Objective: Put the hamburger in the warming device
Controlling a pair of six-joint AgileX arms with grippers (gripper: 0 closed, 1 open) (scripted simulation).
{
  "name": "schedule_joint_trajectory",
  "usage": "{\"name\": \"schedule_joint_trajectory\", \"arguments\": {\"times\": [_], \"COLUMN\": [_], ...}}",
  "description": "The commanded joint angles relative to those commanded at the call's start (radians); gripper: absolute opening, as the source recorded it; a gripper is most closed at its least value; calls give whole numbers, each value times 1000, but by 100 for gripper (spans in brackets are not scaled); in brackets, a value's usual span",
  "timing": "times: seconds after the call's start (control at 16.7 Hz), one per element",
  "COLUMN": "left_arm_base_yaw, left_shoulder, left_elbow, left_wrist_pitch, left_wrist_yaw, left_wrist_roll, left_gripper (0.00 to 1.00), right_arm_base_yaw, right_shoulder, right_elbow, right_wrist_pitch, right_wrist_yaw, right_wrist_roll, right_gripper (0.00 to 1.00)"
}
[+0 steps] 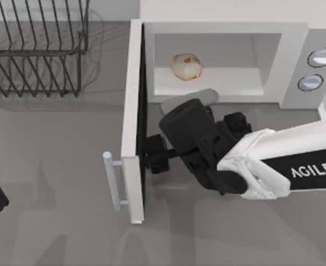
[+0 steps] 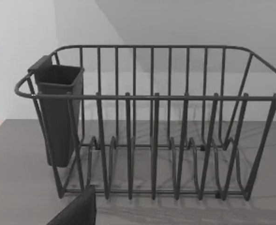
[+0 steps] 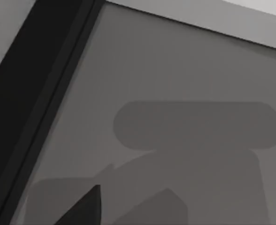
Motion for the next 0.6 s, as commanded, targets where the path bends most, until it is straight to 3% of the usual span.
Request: {"name": "schedule_joint_trajectory", "arguments": {"times": [0.6], "left_arm_base_yaw": [0], "left_shoulder": [0], "left_elbow": [0], "left_wrist_pitch": [0], "left_wrist_yaw": [0], "left_wrist_roll": [0], "left_gripper": [100], "right_arm_base_yaw": [7], "right_shoulder": [-9], "right_elbow": [-51], "right_wrist_pitch": [34], "right_wrist_yaw": [30], "right_wrist_roll": [19], "right_gripper": [100]}}
